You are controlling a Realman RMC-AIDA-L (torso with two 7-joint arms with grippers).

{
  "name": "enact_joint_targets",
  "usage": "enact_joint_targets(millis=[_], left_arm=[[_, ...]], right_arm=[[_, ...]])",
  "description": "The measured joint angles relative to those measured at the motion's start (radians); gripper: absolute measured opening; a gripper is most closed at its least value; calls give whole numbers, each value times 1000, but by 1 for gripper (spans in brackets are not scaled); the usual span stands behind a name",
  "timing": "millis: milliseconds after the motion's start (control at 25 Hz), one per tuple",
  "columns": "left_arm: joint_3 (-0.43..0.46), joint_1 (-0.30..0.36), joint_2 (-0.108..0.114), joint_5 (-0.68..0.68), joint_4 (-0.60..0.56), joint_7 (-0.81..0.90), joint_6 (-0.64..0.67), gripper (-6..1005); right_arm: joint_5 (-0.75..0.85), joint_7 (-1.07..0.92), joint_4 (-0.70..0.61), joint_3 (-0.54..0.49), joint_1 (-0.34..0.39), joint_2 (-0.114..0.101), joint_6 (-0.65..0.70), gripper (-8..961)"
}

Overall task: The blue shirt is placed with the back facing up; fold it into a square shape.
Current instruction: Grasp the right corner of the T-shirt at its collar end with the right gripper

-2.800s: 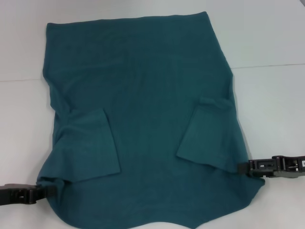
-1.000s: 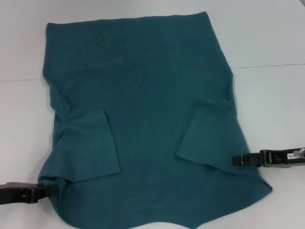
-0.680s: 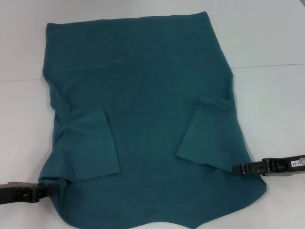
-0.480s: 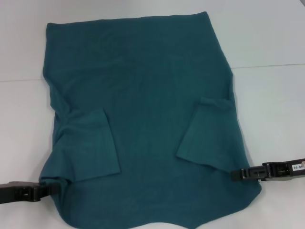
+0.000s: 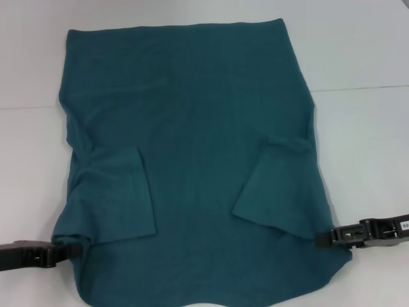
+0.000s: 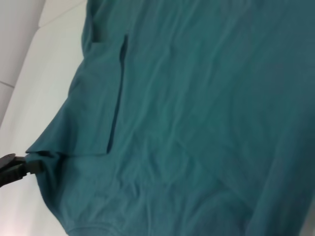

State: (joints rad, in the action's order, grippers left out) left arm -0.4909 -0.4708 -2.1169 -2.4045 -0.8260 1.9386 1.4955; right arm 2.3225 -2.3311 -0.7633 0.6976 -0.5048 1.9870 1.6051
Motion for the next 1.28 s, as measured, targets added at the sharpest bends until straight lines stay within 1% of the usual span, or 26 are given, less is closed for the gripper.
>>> enact_joint_targets(millis=[80, 200, 640, 1080, 1280], left_arm=[[0, 0, 0, 4, 1, -2, -1, 12], [0, 0, 0, 5, 1, -2, -1, 12], [0, 0, 0, 6, 1, -1, -1, 12], [0, 0, 0, 17, 1, 0, -1, 13], [0, 0, 0, 18, 1, -1, -1, 12]], right_arm=[[4, -14, 0, 0, 1, -8, 0, 864], [32, -29, -1, 0, -2, -14, 1, 864], [77, -42, 0, 5, -12, -14, 23, 864], [80, -51, 4, 10, -17, -14, 33, 864], [80, -51, 8, 15, -25, -9, 27, 864]])
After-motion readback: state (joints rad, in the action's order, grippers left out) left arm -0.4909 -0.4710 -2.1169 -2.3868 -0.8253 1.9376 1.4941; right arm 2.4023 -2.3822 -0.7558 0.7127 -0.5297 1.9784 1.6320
